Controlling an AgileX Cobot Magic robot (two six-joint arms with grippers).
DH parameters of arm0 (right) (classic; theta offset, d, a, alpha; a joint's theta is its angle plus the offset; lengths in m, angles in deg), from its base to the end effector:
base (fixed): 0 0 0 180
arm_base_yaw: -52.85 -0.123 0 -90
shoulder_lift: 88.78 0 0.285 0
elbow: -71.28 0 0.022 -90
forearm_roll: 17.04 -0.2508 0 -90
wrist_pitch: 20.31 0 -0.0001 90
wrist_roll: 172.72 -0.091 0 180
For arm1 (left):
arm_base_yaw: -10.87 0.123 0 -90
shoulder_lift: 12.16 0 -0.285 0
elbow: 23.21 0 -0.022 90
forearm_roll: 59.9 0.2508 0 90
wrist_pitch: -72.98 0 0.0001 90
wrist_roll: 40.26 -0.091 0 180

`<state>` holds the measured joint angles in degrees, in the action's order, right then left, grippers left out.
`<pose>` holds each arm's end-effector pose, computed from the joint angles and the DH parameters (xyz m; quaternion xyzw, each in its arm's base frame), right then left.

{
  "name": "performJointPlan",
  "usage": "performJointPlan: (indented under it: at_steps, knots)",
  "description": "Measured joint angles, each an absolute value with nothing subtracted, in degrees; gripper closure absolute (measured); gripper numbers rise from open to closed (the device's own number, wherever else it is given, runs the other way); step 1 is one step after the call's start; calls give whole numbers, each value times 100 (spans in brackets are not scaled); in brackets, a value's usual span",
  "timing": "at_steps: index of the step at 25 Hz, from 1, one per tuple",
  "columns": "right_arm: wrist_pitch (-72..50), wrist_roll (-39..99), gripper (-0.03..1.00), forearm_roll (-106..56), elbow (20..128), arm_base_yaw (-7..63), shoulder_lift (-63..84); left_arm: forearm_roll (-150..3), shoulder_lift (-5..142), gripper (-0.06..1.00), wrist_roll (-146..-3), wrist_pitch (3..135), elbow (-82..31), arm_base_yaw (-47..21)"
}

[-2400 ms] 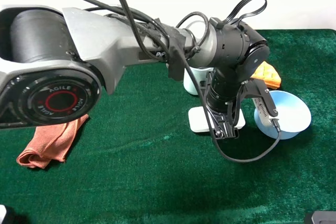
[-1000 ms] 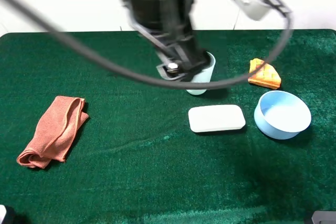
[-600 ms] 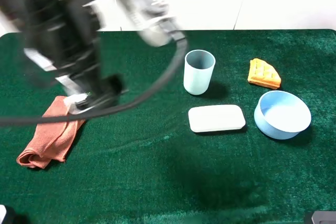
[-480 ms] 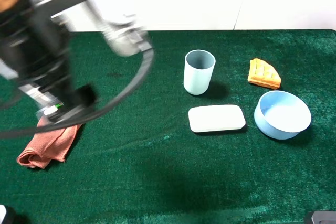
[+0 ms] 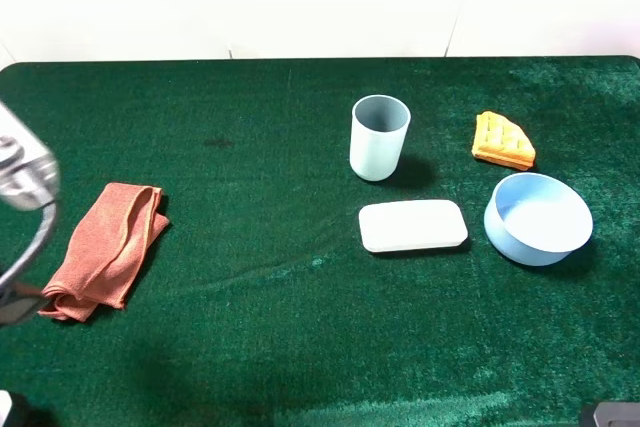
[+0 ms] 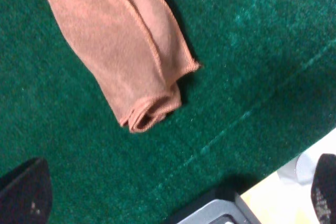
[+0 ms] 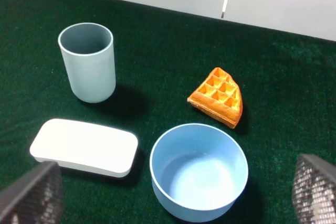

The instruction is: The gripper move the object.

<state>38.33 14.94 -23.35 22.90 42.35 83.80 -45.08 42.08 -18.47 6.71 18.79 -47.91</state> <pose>-0.0065 0.0075 0.2816 -0.1338 0.8287 0.0684 0.5391 0.0767 -0.0853 0.2648 0.3425 0.9189 -0.0024 0.1956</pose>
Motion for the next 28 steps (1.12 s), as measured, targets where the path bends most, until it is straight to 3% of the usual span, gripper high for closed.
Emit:
performJointPlan:
  at_steps: [12,18,28]
  knots:
    - [3833,1494,30,-2335,2290,4235,8380,-4621,2948,-5,-1847,666,2320,-4684]
    - [3833,1494,30,-2339,2290,4235,8380,-5149,2786,-5,-2398,734,2320,-3812]
    - [3833,1494,30,-2339,2290,4235,8380,-6330,2449,-5,-4059,868,2320,-1708]
